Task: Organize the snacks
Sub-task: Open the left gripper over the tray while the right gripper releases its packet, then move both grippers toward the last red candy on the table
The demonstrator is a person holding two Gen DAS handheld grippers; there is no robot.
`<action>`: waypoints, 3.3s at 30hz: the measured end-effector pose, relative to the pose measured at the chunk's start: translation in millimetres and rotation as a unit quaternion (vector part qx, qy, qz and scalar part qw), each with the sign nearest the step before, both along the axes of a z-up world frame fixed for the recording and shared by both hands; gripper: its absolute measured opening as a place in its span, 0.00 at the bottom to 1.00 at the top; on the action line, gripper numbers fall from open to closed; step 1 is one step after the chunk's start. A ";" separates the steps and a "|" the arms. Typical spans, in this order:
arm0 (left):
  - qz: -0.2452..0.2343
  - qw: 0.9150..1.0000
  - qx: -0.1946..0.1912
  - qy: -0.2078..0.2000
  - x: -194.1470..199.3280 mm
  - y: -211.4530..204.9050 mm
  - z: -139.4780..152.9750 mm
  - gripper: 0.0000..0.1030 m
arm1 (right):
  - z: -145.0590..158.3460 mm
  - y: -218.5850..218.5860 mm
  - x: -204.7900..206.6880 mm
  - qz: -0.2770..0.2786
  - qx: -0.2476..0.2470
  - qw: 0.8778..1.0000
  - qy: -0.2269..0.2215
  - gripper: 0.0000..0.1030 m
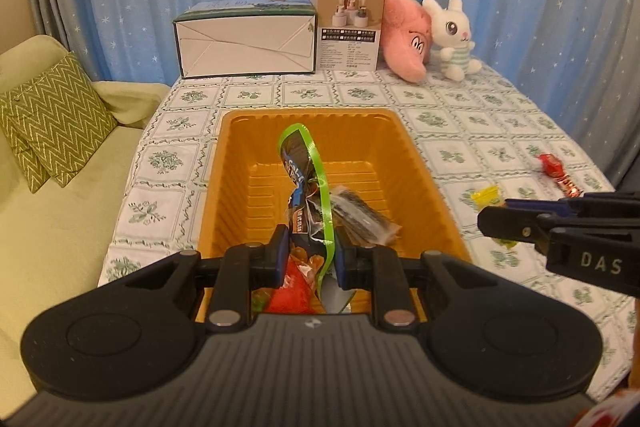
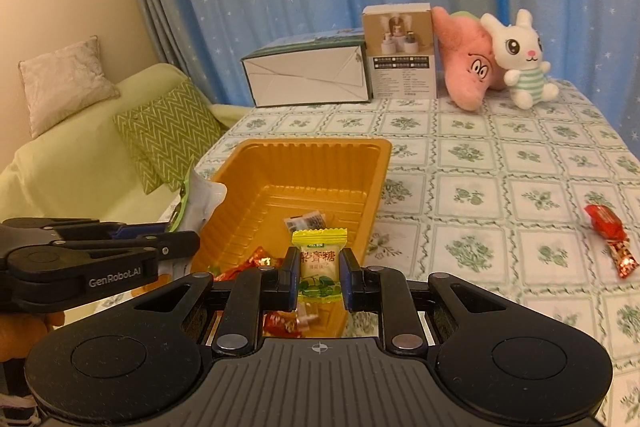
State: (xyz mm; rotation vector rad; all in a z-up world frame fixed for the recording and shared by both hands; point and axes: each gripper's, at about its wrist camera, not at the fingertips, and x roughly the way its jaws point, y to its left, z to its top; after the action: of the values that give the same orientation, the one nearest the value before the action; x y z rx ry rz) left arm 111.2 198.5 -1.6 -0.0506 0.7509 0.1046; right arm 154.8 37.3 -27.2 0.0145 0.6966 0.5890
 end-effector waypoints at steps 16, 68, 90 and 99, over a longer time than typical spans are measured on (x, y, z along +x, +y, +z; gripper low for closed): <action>-0.004 1.000 0.004 0.016 40.9 23.6 -36.1 0.20 | -32.9 31.3 36.3 0.012 -0.006 1.000 0.025 0.20; 0.019 0.998 -0.041 -0.050 -26.6 -32.7 16.4 0.61 | -0.1 -95.5 -38.9 -0.110 0.035 0.993 0.025 0.55; -0.058 0.995 -0.075 -0.042 -68.9 -149.6 15.8 0.83 | 9.7 -183.6 -91.8 -0.189 0.029 0.981 0.010 0.61; -0.079 0.994 -0.072 -0.033 -66.2 -167.4 9.5 0.85 | 5.5 -196.8 -94.2 -0.201 0.026 0.979 0.016 0.62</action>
State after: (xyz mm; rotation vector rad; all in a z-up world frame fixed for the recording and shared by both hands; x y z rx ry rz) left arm 44.9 31.1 7.9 -0.1304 0.6920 -0.1008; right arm 60.6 -159.5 -21.6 0.2097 0.6861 0.2180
